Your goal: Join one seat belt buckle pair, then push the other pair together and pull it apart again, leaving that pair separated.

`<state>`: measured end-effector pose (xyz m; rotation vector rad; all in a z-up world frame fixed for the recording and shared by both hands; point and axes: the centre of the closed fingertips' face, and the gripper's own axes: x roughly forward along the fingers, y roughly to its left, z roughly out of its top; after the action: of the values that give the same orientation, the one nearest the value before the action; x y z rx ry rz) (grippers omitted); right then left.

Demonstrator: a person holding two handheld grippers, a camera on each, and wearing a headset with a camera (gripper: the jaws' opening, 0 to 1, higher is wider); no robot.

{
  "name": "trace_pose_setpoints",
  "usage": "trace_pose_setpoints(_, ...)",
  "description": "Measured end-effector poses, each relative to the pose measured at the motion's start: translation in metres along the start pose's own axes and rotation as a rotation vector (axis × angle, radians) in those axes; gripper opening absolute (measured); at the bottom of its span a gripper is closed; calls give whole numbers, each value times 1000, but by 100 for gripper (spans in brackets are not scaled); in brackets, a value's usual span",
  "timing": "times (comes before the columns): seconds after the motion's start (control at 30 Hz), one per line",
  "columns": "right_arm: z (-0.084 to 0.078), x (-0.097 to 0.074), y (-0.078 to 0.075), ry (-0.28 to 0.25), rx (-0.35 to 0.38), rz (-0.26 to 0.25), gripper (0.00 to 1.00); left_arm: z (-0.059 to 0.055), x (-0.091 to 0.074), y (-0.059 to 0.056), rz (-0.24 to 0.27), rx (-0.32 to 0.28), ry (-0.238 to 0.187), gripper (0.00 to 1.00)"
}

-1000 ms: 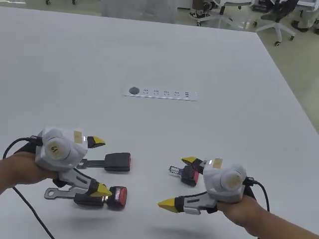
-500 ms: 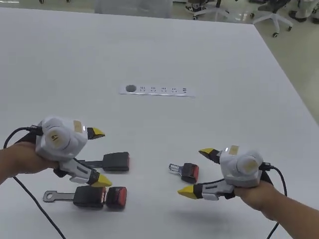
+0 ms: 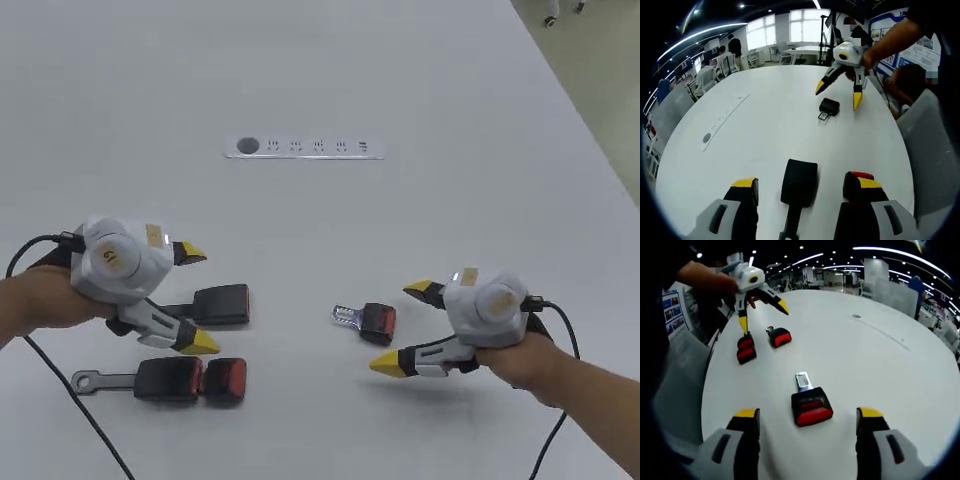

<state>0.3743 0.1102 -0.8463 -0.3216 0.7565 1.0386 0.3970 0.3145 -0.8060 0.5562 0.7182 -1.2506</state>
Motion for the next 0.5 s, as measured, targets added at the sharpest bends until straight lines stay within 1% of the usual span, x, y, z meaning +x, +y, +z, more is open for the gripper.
trace_pose_setpoints(0.13,-4,7,-1,20,-10,19,76,-7,9,5,-4,1,18,81)
trace_pose_setpoints(0.17,-6,10,0,28,-17,27,75,-11,11,5,-12,-10,29,80)
trace_pose_setpoints(0.23,-10,12,-1,47,-28,28,73,-14,14,6,-21,-19,35,76)
trace_pose_setpoints(0.27,-4,15,-7,22,-125,23,72,-15,17,6,-24,-17,37,74)
trace_pose_setpoints(0.3,-7,13,-3,30,-67,24,71,-17,20,6,-30,-14,45,73)
trace_pose_setpoints(0.33,-6,13,-1,26,-54,31,69,-19,22,6,-34,-13,51,73)
trace_pose_setpoints(0.37,-4,13,0,18,-47,40,67,-20,24,5,-38,-10,57,72)
trace_pose_setpoints(0.4,-6,13,0,23,-45,40,65,-23,27,4,-51,-2,67,69)
trace_pose_setpoints(0.43,-6,12,-1,22,-53,41,63,-26,28,2,-60,2,75,63)
trace_pose_setpoints(0.47,-7,13,-1,25,-65,44,61,-28,30,1,-66,5,85,60)
trace_pose_setpoints(0.5,-7,13,0,25,-73,48,60,-28,31,0,-69,9,86,59)
